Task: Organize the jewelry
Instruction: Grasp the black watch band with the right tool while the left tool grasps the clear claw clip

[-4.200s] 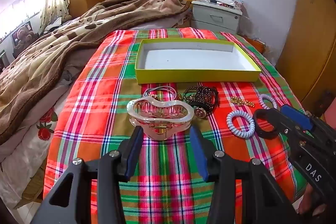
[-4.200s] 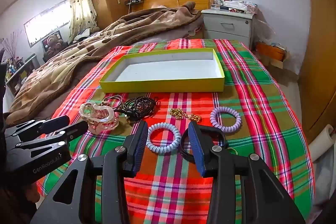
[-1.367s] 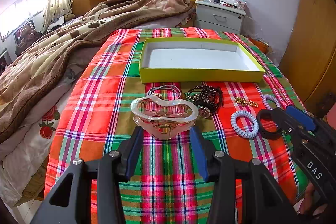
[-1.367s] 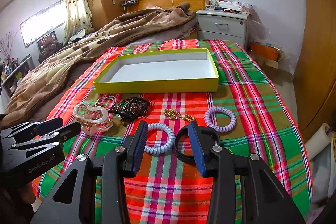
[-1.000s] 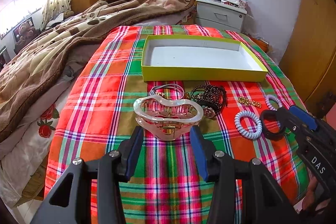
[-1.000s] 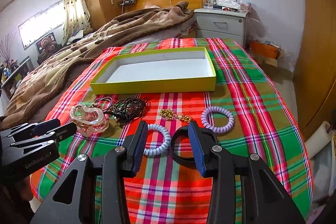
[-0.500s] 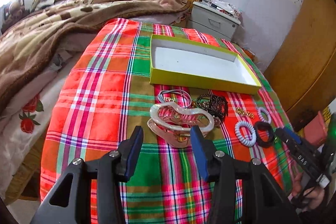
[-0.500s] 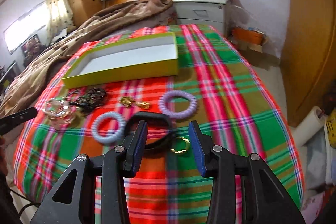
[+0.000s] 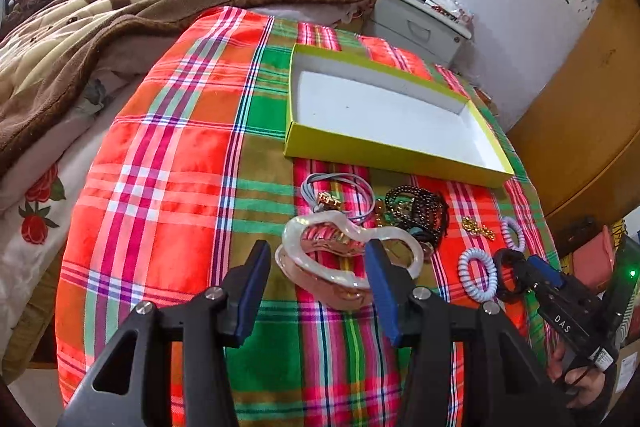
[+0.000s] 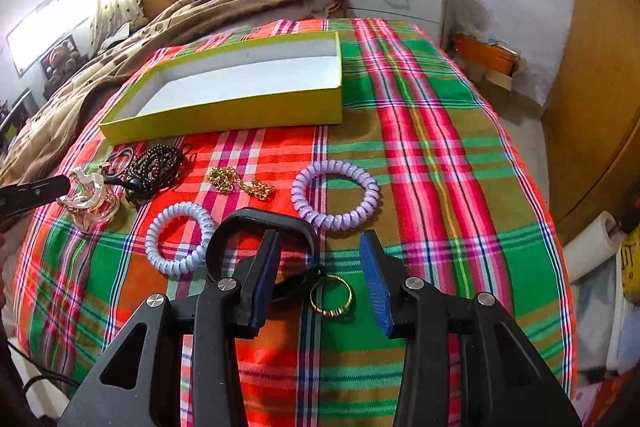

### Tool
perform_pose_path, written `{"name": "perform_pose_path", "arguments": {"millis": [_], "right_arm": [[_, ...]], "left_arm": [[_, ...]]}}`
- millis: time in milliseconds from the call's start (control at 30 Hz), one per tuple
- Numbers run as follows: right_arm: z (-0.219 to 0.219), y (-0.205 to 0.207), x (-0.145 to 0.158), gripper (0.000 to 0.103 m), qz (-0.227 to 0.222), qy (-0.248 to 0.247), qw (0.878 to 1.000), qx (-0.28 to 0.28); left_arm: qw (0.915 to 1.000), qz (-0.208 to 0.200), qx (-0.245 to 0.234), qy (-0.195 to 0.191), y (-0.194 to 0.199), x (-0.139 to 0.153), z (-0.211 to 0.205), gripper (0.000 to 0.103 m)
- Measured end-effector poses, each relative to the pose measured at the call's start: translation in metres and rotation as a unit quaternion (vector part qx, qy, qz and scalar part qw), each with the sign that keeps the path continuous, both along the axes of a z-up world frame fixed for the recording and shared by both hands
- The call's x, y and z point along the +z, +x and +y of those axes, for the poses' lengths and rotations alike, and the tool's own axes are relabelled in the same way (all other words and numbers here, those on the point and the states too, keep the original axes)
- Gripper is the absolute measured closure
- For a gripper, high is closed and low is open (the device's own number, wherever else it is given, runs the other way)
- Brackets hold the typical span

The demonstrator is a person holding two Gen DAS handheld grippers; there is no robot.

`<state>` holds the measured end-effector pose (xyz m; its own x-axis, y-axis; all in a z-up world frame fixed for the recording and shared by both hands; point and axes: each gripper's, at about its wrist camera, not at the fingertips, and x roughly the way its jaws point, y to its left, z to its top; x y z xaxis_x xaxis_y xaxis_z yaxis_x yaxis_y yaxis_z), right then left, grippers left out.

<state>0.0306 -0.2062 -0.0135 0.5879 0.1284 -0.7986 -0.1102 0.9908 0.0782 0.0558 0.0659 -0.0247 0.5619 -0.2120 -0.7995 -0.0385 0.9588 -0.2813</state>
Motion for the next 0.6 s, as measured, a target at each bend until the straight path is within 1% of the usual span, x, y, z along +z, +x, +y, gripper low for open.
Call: {"name": "perform_pose_path", "arguments": {"millis": [200, 300, 367, 400, 433, 533, 600], "right_arm": [[0.002, 0.004, -0.003, 0.061, 0.011, 0.003, 1.0, 0.015], [0.005, 0.003, -0.004, 0.061, 0.011, 0.001, 1.0, 0.022], [0.007, 0.004, -0.004, 0.065, 0.01, -0.001, 1.0, 0.024], [0.008, 0.004, -0.004, 0.072, 0.01, -0.001, 1.0, 0.026], [0.009, 0.004, -0.004, 0.074, 0.009, 0.002, 0.999, 0.031], [0.013, 0.004, -0.003, 0.074, 0.007, -0.006, 0.999, 0.034], [0.012, 0.004, -0.003, 0.075, 0.006, -0.002, 0.999, 0.033]], "left_arm": [[0.9997, 0.02, 0.012, 0.004, 0.007, -0.006, 0.001, 0.052], [0.9995, 0.024, 0.008, 0.017, 0.011, -0.004, -0.003, 0.052], [0.9995, 0.026, 0.003, 0.02, 0.012, -0.004, -0.006, 0.052], [0.9994, 0.029, 0.002, 0.017, 0.014, -0.004, -0.006, 0.052], [0.9994, 0.032, 0.001, 0.015, 0.015, -0.004, -0.006, 0.052], [0.9994, 0.032, -0.002, 0.01, 0.016, -0.005, -0.008, 0.052], [0.9995, 0.032, -0.008, 0.003, 0.016, -0.005, -0.01, 0.053]]}}
